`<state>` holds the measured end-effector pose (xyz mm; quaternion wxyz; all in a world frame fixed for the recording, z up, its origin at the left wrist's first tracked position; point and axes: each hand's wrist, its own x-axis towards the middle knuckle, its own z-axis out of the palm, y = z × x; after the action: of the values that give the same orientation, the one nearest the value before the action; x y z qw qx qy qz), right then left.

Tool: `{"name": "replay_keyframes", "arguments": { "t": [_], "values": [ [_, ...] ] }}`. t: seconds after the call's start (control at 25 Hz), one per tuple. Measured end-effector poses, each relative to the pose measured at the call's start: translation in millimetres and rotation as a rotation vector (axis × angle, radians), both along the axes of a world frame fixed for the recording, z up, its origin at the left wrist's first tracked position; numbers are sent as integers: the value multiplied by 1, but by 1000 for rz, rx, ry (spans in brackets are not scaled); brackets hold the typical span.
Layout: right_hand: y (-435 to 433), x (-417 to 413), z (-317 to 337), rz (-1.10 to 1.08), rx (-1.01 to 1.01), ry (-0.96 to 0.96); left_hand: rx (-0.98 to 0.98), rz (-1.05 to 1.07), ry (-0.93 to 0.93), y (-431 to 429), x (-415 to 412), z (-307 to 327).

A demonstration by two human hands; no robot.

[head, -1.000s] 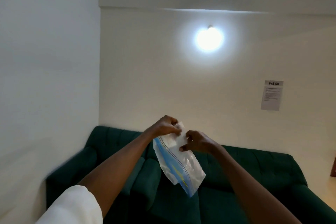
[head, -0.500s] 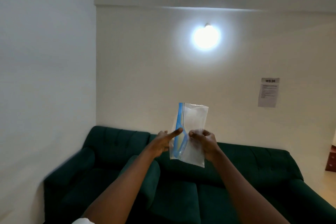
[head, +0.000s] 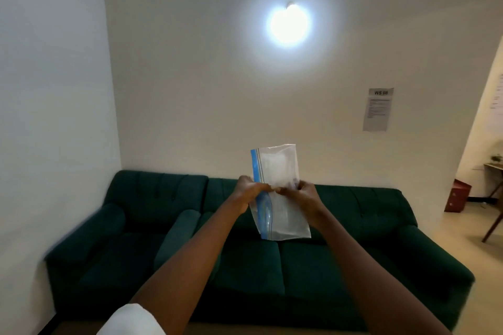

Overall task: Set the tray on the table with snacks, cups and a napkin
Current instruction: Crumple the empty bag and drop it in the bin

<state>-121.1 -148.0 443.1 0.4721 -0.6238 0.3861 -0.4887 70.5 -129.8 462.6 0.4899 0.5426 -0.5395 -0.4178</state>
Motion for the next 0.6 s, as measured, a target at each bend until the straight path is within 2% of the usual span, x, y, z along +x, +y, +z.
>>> {"name": "replay_keyframes", "arguments": {
  "t": [0.12, 0.32, 0.48, 0.6],
  "values": [
    [0, -21, 3, 78, 176, -94, 20, -202, 152, -4, 13, -9],
    [5, -46, 8, 75, 164, -213, 13, -472, 295, -12, 16, -15],
    [13, -44, 14, 71, 234, -408, 1, -423, 388, -14, 4, -5],
    [13, -39, 25, -22, 186, -548, 32, -346, 637, -18, 2, -2]
  ]
}}
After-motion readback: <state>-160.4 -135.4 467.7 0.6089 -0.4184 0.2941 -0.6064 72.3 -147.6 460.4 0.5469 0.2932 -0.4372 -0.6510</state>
